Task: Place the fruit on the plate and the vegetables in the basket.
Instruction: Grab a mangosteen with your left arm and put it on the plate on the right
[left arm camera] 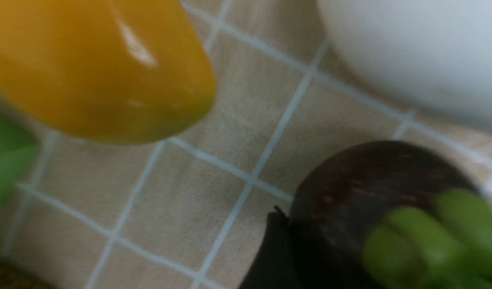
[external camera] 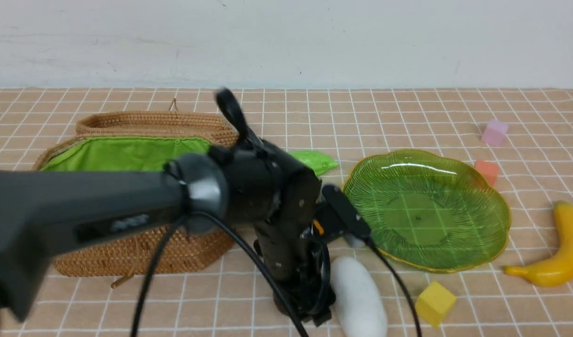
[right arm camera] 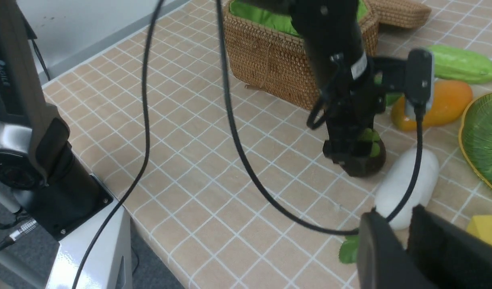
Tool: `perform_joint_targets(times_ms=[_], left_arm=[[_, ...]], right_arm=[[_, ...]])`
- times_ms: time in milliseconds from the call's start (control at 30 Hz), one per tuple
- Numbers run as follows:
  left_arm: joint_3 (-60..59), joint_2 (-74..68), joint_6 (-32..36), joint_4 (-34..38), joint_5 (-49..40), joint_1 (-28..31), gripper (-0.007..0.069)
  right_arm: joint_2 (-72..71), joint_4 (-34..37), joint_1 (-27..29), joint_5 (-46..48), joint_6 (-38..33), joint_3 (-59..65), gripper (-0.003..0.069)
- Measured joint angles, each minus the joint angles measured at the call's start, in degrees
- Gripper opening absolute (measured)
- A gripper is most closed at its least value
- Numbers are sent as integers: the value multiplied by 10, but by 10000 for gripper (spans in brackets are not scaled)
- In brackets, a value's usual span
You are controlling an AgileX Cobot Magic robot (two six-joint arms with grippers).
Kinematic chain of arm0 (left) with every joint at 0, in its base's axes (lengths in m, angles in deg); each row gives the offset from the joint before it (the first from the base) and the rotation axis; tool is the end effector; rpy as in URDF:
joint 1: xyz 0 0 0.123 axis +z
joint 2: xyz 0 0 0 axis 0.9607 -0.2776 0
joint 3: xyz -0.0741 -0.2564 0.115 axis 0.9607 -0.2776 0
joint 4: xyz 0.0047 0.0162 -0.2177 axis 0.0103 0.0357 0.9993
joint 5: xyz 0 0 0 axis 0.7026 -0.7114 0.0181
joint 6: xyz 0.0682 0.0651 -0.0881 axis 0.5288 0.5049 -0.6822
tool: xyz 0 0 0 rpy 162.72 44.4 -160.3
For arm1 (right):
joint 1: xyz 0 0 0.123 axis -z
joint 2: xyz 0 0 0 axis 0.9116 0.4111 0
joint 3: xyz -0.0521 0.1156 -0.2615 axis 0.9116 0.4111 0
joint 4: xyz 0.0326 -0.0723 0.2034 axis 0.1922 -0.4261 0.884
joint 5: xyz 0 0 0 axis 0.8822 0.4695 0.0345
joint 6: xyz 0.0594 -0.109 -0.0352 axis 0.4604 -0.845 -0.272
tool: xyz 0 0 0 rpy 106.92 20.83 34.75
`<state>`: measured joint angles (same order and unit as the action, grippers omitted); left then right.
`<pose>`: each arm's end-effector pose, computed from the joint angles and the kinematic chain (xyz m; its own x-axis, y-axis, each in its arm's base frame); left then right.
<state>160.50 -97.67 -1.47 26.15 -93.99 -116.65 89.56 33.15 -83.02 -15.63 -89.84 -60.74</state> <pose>0.2864 -0.2581 0.1635 -0.4499 0.8597 -0.2419 0.8647 0.4871 0.1225 -0.0160 0.0678 0.3447 -0.3255 -0.1638 -0.9312 -0.7472 0.6481 0.1472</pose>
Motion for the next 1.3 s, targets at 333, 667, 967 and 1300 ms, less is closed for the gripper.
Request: perform_joint_targets(times_ms=[333, 667, 967, 1300], left_arm=[[47, 35, -144, -98, -99, -1, 553], [253, -35, 18, 211, 73, -3, 553], [372, -218, 72, 259, 117, -3, 566], [380, -185, 70, 230, 55, -3, 670]], right_arm=[[1, -68, 0, -68, 75, 0, 141], [17, -263, 0, -135, 274, 0, 148], [17, -239, 0, -75, 279, 0, 154], [17, -225, 0, -62, 277, 0, 159]])
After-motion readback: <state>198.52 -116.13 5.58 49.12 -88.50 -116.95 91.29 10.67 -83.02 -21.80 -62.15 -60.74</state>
